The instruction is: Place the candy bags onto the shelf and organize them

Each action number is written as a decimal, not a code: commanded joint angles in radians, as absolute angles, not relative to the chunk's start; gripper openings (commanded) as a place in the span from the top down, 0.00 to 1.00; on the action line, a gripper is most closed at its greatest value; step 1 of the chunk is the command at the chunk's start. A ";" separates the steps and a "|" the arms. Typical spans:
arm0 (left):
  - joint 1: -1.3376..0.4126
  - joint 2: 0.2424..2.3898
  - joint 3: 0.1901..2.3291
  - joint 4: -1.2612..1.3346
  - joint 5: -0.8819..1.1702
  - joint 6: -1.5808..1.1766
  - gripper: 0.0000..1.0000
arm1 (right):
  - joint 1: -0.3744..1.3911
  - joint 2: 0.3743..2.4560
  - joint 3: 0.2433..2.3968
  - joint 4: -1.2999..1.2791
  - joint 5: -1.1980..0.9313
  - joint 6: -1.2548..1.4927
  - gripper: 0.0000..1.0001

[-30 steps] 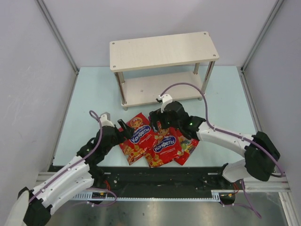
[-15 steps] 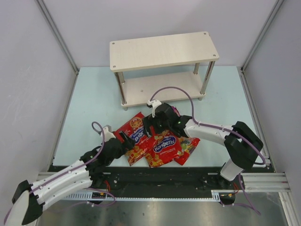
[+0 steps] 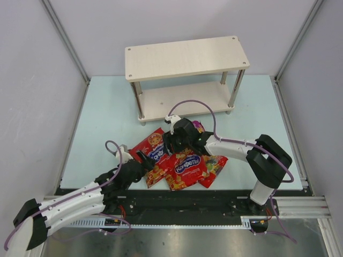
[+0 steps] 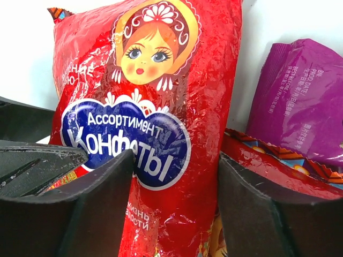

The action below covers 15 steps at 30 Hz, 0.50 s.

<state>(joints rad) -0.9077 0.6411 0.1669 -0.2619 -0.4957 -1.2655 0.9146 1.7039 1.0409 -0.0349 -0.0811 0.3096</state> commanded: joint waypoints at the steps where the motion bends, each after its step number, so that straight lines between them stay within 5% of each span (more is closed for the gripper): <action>1: -0.933 0.673 0.146 -0.282 -0.471 -1.324 0.00 | 0.919 1.724 1.063 -0.069 -0.110 0.325 0.38; 8: -0.968 0.657 0.153 -0.405 -0.515 -1.396 0.02 | 0.919 1.723 1.063 -0.077 -0.118 0.324 0.50; 15: -0.986 0.667 0.167 -0.391 -0.537 -1.393 0.42 | 0.919 1.717 1.063 -0.090 -0.127 0.327 0.76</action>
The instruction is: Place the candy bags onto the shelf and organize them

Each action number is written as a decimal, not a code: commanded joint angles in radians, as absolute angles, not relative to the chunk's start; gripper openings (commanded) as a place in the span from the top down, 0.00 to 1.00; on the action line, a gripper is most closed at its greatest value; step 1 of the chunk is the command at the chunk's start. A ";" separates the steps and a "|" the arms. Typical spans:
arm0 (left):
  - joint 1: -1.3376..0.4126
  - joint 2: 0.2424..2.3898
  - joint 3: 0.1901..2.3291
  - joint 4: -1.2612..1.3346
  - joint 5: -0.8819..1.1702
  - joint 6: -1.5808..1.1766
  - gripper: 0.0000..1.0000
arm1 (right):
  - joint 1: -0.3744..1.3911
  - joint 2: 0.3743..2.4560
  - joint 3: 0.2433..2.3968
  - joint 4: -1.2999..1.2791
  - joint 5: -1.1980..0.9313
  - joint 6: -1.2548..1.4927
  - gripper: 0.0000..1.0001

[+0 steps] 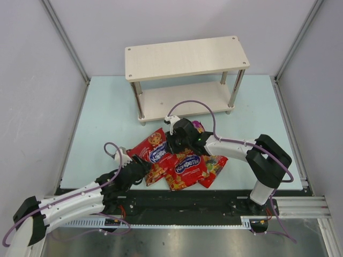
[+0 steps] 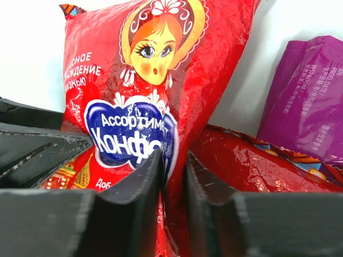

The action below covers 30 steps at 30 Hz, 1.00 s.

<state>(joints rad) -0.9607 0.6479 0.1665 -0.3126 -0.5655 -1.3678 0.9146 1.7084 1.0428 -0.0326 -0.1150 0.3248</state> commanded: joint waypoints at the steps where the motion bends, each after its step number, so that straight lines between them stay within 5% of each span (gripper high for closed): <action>1: -0.988 0.670 0.175 -0.399 -0.548 -1.393 0.44 | 0.919 1.712 1.063 -0.091 -0.127 0.327 0.81; 8: -1.008 0.684 0.259 -0.422 -0.594 -1.336 0.90 | 0.923 1.692 1.063 -0.090 -0.133 0.325 0.96; 11: -1.011 0.687 0.284 -0.404 -0.606 -1.304 1.00 | 0.923 1.680 1.063 -0.090 -0.138 0.324 1.00; 30: -1.072 0.673 0.718 -0.511 -0.653 -0.959 1.00 | 0.945 1.391 1.157 -0.207 -0.146 0.310 1.00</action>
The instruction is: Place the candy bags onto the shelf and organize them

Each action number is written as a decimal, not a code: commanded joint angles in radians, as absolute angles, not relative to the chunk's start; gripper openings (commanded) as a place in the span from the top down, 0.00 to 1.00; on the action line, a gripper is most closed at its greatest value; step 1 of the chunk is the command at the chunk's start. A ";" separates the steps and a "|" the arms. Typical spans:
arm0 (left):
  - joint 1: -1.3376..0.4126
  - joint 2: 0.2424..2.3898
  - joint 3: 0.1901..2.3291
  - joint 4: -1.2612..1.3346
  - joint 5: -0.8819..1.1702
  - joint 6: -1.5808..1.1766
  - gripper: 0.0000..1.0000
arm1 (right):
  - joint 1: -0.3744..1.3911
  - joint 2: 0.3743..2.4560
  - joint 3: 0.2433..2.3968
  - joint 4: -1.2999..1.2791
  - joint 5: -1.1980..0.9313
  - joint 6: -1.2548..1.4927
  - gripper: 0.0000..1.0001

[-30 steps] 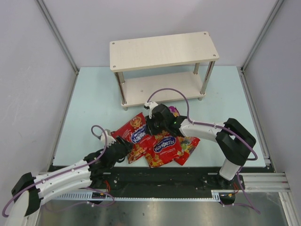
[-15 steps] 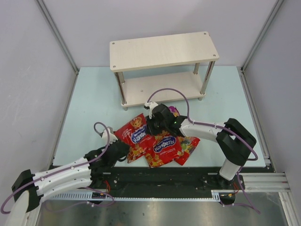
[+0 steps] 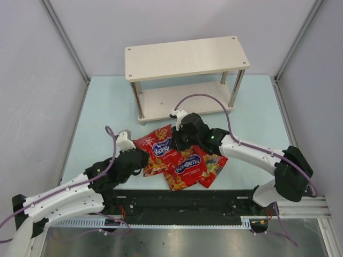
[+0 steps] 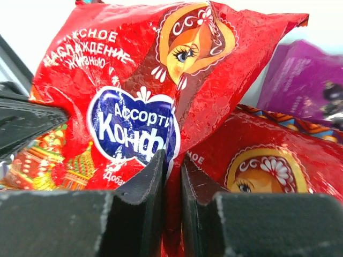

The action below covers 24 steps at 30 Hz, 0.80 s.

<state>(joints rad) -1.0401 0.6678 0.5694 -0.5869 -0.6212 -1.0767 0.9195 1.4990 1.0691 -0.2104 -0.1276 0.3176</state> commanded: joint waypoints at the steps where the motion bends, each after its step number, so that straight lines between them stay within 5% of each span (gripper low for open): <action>1: -1.083 0.679 0.762 -0.514 -0.652 -0.945 1.00 | 0.943 1.375 1.178 -0.224 -0.143 0.313 1.00; 13: -1.270 0.879 1.162 -0.509 -0.722 -0.709 1.00 | 0.951 1.177 1.400 -0.304 0.036 0.287 1.00; 24: -1.312 1.046 1.428 -0.398 -0.914 -0.370 1.00 | 0.855 1.222 1.615 -0.325 0.077 0.215 1.00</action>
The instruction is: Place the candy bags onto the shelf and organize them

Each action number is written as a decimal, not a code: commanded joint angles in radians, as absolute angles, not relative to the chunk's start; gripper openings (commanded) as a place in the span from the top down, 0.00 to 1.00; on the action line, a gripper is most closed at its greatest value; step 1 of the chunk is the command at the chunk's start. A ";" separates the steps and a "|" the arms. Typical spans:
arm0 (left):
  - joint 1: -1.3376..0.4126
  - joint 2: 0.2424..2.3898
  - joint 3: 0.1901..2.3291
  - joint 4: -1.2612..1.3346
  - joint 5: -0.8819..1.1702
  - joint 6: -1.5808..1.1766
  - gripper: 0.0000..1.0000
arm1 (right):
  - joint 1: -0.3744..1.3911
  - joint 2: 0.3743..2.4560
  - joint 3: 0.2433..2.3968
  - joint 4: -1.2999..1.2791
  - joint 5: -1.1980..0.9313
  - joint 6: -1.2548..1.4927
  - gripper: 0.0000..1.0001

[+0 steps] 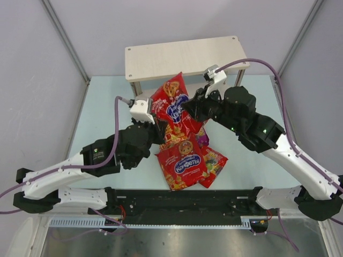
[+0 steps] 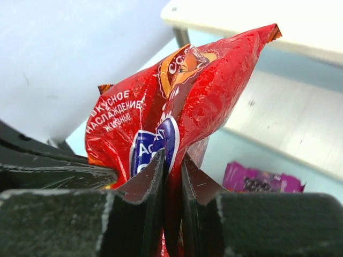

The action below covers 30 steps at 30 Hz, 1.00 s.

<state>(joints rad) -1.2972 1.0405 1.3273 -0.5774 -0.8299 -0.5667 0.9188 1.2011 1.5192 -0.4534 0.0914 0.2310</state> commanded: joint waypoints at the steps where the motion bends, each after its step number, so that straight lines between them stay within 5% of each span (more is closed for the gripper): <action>1: -1.295 1.045 1.430 -0.347 -0.923 -0.341 1.00 | 0.832 1.230 1.626 -0.321 0.058 0.221 1.00; 17: -0.755 1.385 1.844 -0.293 -0.457 -0.181 1.00 | 0.548 1.603 1.983 -0.181 -0.192 0.316 1.00; 30: -0.447 1.738 2.166 -0.299 -0.207 -0.225 1.00 | 0.440 2.074 2.494 -0.184 -0.301 0.403 1.00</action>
